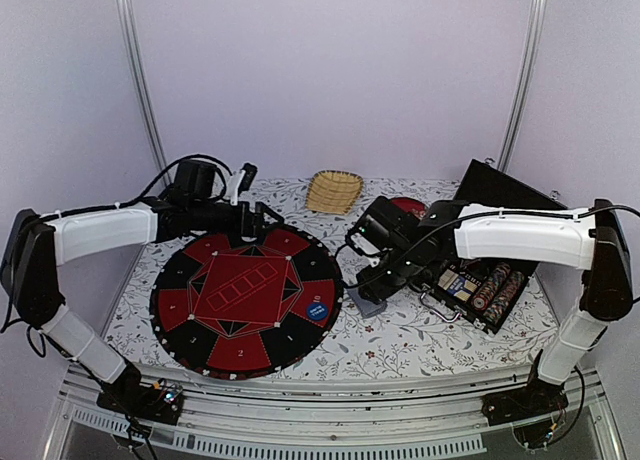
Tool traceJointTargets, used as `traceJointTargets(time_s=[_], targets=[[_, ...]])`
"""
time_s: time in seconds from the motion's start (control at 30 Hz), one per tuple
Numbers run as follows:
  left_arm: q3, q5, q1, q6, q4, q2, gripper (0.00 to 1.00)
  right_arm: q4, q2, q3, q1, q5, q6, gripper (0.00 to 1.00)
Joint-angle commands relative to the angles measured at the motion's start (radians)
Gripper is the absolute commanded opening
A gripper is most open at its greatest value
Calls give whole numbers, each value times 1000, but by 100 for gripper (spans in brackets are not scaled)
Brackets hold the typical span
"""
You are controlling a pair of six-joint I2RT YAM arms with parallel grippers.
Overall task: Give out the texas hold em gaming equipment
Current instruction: Pass from the right arm to the left
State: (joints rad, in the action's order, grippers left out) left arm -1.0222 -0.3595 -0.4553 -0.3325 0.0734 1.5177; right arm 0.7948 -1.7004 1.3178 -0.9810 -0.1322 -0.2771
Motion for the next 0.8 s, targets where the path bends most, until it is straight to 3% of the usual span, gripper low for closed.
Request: traceJointTargets(time_s=[0.0, 0.1, 0.27, 0.43, 0.77], targets=[[2, -377, -63, -42, -106, 59, 86, -188, -15, 46, -45, -113, 141, 31], [40, -475, -71, -131, -236, 85, 86, -307, -34, 57, -48, -158, 241, 31], [42, -508, -105, -174, -300, 129, 90, -448, -51, 72, -48, -176, 385, 31], [29, -505, -130, -203, -347, 174, 89, -484, -90, 105, -51, -174, 464, 31], [-11, -501, -143, -201, -336, 229, 64, -483, -118, 140, -61, -177, 522, 31]])
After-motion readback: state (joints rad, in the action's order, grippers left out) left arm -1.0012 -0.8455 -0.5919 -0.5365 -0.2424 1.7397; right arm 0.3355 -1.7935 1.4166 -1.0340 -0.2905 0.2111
